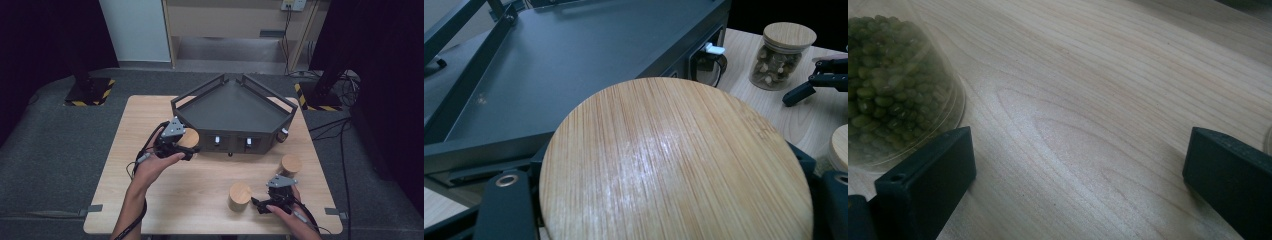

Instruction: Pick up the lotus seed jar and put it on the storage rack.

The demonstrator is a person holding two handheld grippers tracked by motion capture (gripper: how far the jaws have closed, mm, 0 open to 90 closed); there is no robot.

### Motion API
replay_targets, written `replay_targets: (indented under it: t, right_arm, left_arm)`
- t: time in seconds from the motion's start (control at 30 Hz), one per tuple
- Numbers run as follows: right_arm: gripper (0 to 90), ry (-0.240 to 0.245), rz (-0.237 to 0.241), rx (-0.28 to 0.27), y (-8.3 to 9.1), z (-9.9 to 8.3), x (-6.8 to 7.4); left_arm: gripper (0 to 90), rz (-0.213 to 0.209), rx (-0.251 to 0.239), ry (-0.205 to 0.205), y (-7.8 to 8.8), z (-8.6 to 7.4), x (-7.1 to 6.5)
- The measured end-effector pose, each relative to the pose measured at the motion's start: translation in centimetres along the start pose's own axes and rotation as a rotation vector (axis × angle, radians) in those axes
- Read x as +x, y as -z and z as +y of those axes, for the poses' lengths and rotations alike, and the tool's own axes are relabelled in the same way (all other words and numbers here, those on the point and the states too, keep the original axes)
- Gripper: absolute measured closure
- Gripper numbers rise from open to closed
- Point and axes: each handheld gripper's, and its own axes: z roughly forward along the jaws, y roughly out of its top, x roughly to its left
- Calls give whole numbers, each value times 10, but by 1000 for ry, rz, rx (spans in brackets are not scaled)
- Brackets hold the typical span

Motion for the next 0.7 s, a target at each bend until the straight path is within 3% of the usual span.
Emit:
replay_targets:
  t: [0.7]
  right_arm:
    - [6,-1,1,0,0,0,0]
  left_arm:
    - [243,-21,-4,-30,-9,39,15]
